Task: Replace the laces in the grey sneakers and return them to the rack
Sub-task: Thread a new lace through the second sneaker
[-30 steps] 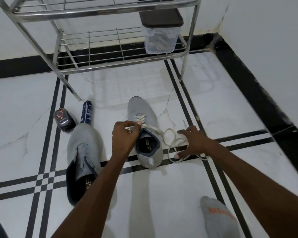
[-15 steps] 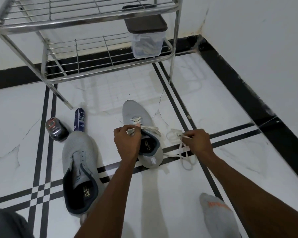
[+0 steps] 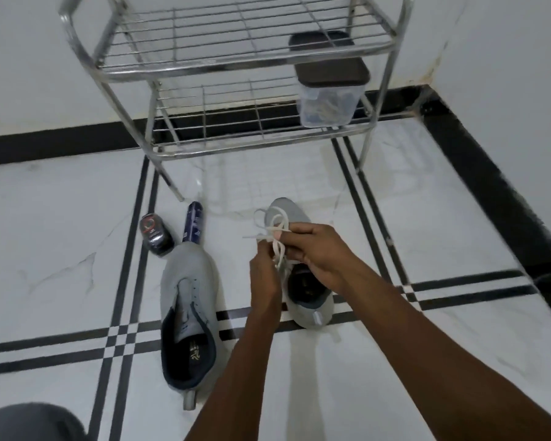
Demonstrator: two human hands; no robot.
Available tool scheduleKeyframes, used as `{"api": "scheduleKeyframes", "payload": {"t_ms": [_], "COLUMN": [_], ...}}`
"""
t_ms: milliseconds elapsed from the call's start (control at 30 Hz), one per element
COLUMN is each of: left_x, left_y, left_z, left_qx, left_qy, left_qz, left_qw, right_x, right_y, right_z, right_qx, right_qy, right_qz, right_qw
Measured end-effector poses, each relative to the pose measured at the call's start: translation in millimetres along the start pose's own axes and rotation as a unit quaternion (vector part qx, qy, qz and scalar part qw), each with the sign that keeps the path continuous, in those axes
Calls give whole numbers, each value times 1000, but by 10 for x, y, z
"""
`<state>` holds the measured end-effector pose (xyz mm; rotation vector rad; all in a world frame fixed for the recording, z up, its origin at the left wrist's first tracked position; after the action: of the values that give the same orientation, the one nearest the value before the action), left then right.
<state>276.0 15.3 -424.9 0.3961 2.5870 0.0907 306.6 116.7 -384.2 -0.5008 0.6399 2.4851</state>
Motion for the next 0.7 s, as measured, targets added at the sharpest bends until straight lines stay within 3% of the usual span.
{"api": "scheduleKeyframes", "payload": {"t_ms": [100, 267, 400, 467, 533, 600, 700], "left_x": [-3, 53, 125, 151, 135, 106, 134], "left_y": [-94, -561, -793, -915, -1021, -1116, -1240], "left_z": [-139, -242, -209, -167, -195, -196, -96], "left_qx": [-35, -89, -13, 121, 295, 403, 467], "left_qy": [0, -23, 39, 66, 99, 129, 128], "left_qz": [8, -63, -118, -161, -212, -248, -237], "left_qw": [999, 994, 992, 977, 926, 872, 842], "right_x": [154, 320, 405, 489, 567, 616, 588], "right_y": [166, 391, 499, 543, 559, 523, 479], "right_z": [-38, -132, -332, -432, -536, -693, -965], "right_qx": [11, -74, -143, -233, -425, -587, -652], "right_qy": [13, 45, 58, 18, -51, -65, -34], "right_qz": [15, 60, 95, 91, 90, 128, 142], "right_qw": [1000, 994, 983, 968, 899, 797, 744]}}
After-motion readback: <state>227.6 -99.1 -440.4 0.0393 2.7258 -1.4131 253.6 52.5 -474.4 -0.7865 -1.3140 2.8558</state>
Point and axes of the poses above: each hand's wrist, its own x-axis towards the middle knuckle, its own y-axis out of the palm, z = x × y, the point moved 2 cm from there along x, towards the middle knuckle, and after that the axes turned 3 degrees about x, right-handed, at the moved point
